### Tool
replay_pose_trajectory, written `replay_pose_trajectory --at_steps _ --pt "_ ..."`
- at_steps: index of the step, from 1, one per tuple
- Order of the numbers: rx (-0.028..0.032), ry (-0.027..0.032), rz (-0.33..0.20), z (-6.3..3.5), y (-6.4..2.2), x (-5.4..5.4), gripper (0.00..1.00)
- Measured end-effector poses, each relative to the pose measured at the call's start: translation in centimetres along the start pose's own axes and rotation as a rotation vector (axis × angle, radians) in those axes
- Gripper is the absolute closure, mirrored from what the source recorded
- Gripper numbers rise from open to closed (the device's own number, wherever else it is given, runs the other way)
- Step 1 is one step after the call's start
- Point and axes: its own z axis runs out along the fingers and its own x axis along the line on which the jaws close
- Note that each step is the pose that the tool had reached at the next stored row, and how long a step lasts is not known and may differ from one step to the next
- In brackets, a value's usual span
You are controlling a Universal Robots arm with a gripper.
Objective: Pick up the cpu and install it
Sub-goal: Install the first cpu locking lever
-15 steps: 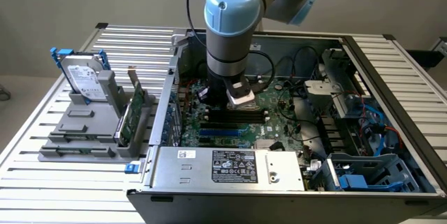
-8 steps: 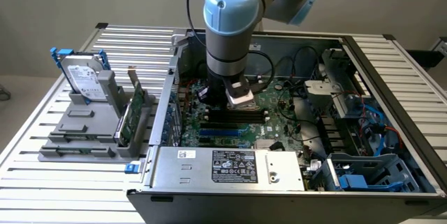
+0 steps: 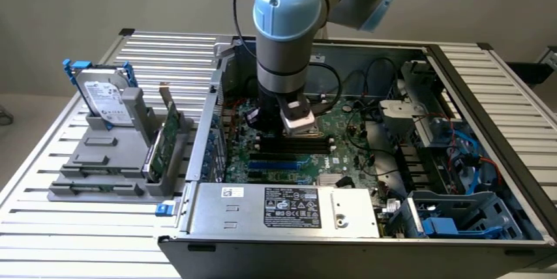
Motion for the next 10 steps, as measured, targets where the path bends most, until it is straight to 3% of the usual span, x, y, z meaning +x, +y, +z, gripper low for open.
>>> replay_pose_trajectory --at_steps 9,10 --pt "-0.0063 0.0001 0.015 -0.42 -0.13 0.03 0.89" --pt "-0.0152 -0.0028 0.017 -0.63 -0.06 0.0 0.89"
